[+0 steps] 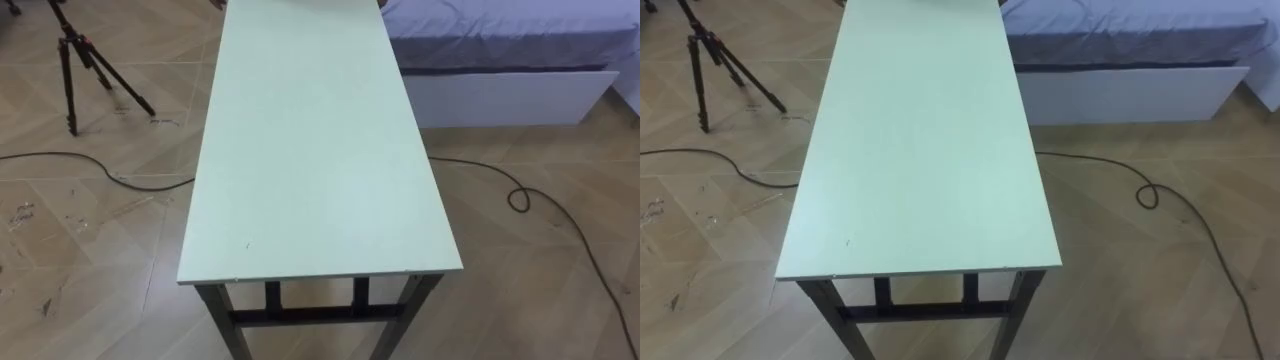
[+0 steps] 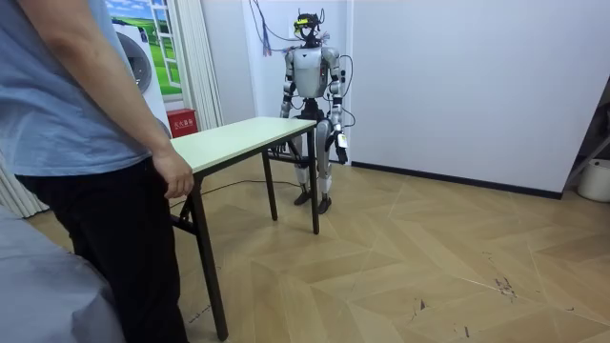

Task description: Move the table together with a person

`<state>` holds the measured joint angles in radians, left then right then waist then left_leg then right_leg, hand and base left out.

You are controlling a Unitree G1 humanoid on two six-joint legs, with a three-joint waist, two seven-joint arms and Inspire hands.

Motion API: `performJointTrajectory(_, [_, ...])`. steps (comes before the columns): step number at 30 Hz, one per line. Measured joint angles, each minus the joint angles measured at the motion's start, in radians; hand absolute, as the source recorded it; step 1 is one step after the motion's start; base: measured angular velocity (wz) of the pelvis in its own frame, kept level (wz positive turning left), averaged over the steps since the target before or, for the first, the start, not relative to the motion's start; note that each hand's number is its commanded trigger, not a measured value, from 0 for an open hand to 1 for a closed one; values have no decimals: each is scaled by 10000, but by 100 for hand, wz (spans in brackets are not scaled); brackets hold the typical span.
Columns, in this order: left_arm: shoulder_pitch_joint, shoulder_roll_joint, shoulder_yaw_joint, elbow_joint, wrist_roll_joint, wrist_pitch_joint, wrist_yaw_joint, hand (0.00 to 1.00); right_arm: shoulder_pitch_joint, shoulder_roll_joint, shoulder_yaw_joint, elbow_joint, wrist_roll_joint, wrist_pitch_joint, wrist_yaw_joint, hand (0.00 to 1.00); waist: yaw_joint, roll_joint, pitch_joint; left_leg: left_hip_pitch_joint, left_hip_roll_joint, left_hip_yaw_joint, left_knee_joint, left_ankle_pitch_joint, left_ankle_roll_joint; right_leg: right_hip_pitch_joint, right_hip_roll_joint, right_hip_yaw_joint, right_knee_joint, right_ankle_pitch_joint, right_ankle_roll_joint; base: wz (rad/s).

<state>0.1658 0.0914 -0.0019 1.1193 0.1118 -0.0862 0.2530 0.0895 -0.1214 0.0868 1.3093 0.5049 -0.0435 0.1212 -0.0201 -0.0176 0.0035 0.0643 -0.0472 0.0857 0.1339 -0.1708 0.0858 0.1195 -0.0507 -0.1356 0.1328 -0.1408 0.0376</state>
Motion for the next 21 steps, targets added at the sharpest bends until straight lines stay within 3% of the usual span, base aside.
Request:
performJointTrajectory(11, [-98,51,-13,56,-66,7,-370,0,-48,-30,3,33,-87,13,408,0,-19,34,32,-6,-1,8,18,0,0,13,-4,-43,-3,0,0,0])
performJointTrajectory(21, [-106,220,0,-24,-3498,342,-2008,0,-16,-86,11,-569,29,288,1353,0,40,5,20,-230,1,7,107,-2,3,-213,-21,-86,21,0,1,0])
